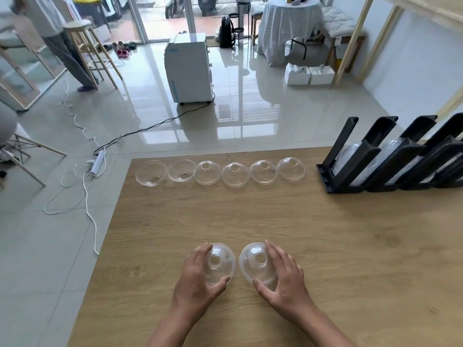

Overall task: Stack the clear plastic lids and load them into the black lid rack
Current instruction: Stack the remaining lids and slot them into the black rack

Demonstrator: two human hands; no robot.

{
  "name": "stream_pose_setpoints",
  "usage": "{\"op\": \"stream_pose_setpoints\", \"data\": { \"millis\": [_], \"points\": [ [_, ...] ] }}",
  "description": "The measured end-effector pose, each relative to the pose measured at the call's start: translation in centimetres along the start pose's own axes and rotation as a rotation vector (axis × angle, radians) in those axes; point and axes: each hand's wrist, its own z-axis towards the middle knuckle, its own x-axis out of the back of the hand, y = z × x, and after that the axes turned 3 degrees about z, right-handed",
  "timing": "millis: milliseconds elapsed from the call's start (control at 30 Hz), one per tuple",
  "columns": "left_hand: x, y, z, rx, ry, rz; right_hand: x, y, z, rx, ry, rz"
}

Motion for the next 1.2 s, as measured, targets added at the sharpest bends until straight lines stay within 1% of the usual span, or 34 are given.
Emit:
{"op": "stream_pose_setpoints", "data": {
  "millis": [167,400,667,767,833,900,967,1067,1200],
  "points": [
    [0.3,0.7,0.7,0.019,-0.026,0.024,-0.2,-0.3,-0.1,-0.003,0.006,0.022],
    [0.1,0.5,0.7,0.003,-0.021,0.021,-0.1,-0.5,-0.4,-0.002,-0.01,0.03],
    [0.1,0.4,0.7,-0.014,-0.021,0.022,0.5,-0.7,-0.7,-0.008,-0.026,0.107],
    [0.1,0.4,0.6,-0.011,-0.016,0.022,1.6,-0.6,-0.6,-0.025,-0.014,0.158],
    [0.2,0.3,0.5,-0.012,-0.015,0.015,2.9,-0.3,0.1,-0.057,0.029,0.245],
    [0.3,0.3,0.4,-0.011,-0.008,0.022,4.7,0.1,1.8,-0.116,0.082,0.322],
    [0.4,0.4,0.4,-0.003,0.003,0.032,6.8,0.7,4.7,-0.155,0.135,0.331],
    [0.6,0.8,0.4,0.013,0.02,0.036,9.9,1.6,10.6,-0.2,0.172,0.233],
    [1.0,1.3,0.6,0.053,0.051,0.018,13.5,2.2,18.3,-0.26,0.136,0.091]
  ]
}}
